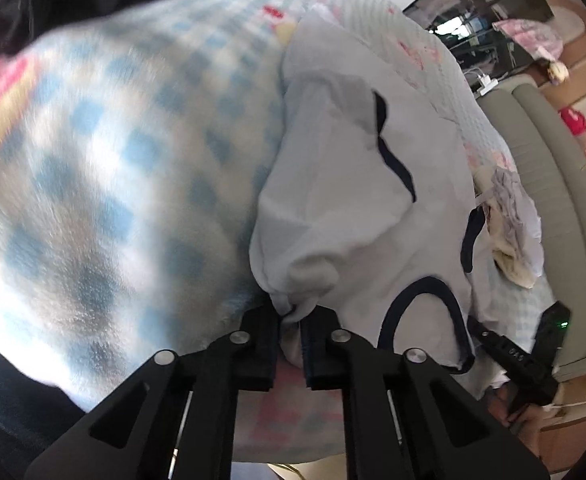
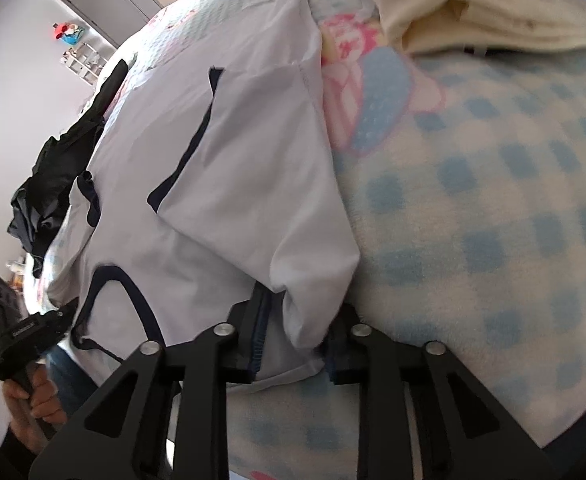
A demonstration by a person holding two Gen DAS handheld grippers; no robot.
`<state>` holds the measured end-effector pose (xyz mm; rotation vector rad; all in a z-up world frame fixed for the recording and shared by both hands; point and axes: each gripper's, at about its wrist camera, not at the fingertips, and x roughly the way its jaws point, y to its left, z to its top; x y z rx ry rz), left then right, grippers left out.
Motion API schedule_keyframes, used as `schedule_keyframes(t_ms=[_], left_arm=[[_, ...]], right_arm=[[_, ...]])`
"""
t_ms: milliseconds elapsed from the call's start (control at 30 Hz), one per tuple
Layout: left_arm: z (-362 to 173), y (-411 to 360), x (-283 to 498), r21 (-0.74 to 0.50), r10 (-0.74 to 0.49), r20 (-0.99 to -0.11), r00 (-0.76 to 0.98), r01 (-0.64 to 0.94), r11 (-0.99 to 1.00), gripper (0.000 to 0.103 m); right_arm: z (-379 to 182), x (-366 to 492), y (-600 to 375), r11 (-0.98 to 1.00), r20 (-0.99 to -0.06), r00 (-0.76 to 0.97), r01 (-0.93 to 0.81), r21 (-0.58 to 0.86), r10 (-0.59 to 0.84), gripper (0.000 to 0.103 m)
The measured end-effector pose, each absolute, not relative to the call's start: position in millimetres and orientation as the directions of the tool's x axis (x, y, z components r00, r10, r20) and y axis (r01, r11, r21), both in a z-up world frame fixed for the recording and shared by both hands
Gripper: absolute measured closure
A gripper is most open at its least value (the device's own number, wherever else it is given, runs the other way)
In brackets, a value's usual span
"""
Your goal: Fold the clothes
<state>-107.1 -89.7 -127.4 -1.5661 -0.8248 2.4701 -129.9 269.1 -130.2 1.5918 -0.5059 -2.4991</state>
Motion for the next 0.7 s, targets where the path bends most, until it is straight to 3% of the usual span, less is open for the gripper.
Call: schedule_keyframes(t_ms=[200, 433, 700], left_arm=[[-105.9, -100.5, -95.8, -0.507, 0.357, -0.777, -0.518, 0.18, -0.843, 0.097], [-84.6, -97.5, -84.8, -0.45, 0.294, -0.78, -0.552, 0.17, -0.876, 0.098], [-81.1, -105.4, -77.1, -0.484, 0.316, -0.763, -0.564, 0.175, -0.857, 0.098]], right_arm=[[-101.0, -109.4, 265.7, -0.953, -0.833, -0.497, -0.038, 0.3, -0.242, 0.101], [-77.5, -81.7, 265.9, -0.965, -0.817, -0.54, -0.031, 0.26, -0.203, 0.101], [-65.2, -66.2, 279.2, -0.958, -0.793, -0.569, -0.03, 0.284, -0.217, 0.103]])
